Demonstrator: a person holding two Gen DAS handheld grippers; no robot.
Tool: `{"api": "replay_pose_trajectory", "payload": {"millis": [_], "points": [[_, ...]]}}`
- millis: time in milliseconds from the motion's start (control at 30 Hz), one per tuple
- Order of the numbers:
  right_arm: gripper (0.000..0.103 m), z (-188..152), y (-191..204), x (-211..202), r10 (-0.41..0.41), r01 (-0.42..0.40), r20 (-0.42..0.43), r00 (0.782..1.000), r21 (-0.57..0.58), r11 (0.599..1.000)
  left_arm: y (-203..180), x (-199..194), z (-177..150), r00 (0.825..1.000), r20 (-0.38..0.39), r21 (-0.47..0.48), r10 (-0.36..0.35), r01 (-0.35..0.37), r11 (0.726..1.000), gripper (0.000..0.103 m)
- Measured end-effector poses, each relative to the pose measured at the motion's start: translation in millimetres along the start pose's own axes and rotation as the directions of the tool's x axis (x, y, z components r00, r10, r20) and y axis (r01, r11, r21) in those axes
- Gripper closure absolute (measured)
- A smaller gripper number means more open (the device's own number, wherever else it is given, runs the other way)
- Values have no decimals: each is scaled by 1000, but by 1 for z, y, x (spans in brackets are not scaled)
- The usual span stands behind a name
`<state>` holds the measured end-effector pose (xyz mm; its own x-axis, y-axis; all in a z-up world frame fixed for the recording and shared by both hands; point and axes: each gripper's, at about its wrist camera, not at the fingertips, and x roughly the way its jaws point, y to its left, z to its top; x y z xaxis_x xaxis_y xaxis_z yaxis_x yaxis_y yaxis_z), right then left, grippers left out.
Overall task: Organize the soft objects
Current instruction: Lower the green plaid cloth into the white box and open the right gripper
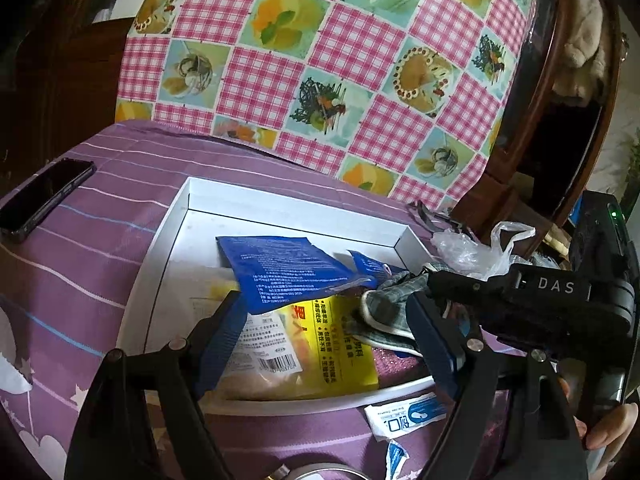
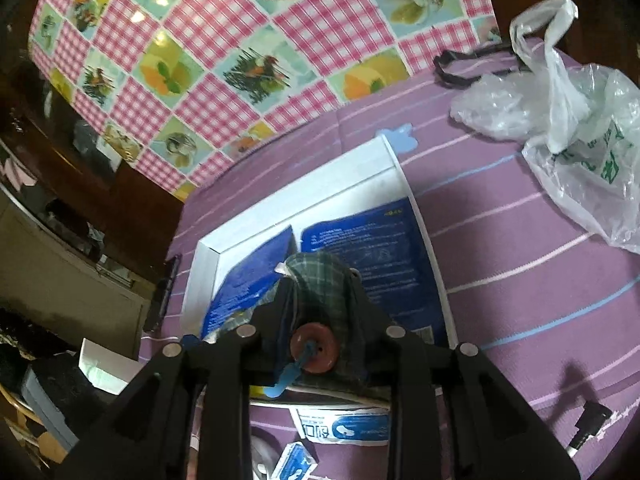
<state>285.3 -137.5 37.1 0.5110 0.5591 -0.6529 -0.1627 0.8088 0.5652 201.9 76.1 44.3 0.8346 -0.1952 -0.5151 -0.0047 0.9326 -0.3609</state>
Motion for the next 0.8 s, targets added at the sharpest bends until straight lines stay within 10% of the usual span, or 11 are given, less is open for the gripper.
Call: {"api": "replay_pose_trajectory", "payload": {"millis": [200,567,800], "points": [[70,0,-2,3,-52,52,-3,999,13,999,-1,1,-1,1000,-8,4,12,-12,1000,21],[26,-2,-2,-26,-46,42,181,982,25,999,2,-3,-1,1000,7,-6,15,-15,1000,21],[24,-2,-3,-39,-17,10,239,971,31,999,0,-5,-2,1000,22,6,21,-21,1000,21]]}}
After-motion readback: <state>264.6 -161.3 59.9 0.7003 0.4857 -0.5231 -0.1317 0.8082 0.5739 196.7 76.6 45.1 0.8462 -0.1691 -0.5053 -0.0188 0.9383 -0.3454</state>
